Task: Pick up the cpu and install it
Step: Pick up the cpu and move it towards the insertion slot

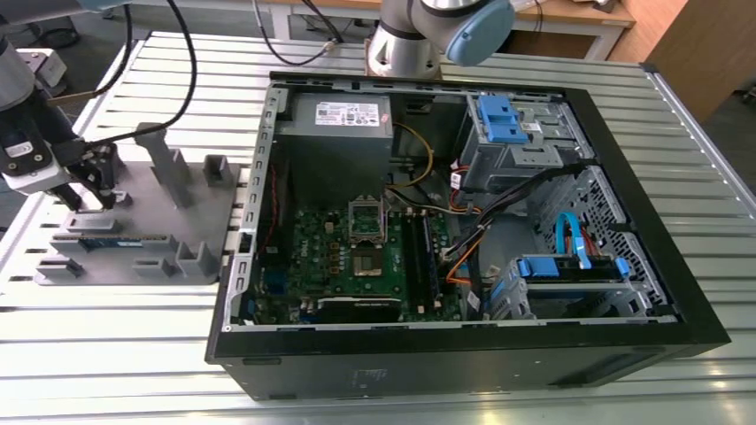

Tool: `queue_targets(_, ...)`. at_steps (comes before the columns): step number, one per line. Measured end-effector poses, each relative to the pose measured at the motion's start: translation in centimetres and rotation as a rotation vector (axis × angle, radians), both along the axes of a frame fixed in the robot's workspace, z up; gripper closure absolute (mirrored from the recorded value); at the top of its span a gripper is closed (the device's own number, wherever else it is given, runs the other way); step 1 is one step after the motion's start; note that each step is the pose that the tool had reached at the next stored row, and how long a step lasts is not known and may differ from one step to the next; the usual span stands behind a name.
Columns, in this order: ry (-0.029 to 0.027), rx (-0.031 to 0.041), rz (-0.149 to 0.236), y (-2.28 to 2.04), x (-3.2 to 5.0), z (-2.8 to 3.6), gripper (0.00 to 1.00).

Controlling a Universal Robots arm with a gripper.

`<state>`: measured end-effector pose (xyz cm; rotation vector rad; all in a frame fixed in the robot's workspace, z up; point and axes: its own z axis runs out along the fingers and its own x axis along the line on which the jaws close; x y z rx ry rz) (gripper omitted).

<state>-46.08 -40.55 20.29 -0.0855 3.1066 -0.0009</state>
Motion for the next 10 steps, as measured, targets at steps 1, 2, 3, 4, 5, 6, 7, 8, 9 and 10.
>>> queue_targets(1, -0.0001, 0.0000, 0.000, 0.00, 0.00, 0.28, 0.53)
queue_targets(2, 0.0000, 0.0000, 0.000, 0.00, 0.00, 0.57, 0.53)
queue_targets(3, 0.0000, 0.0000, 0.000, 0.00, 0.00, 0.85, 0.53)
queue_targets(4, 0.0000, 0.0000, 0.000, 0.00, 0.00, 1.12, 0.53)
queue_targets(5, 0.0000, 0.0000, 0.000, 0.00, 0.00, 1.42, 0.53)
queue_targets(6, -0.0001, 0.0000, 0.000, 0.00, 0.00, 1.67, 0.53)
queue_targets(7, 0.0000, 0.0000, 0.000, 0.00, 0.00, 1.87, 0.53)
queue_targets(8, 0.0000, 0.0000, 0.000, 0.00, 0.00, 1.96, 0.53)
queue_targets(9, -0.0002, 0.0001, 0.000, 0.00, 0.01, 1.95, 0.53)
queue_targets(10, -0.0003, 0.0001, 0.000, 0.00, 0.01, 1.95, 0.53)
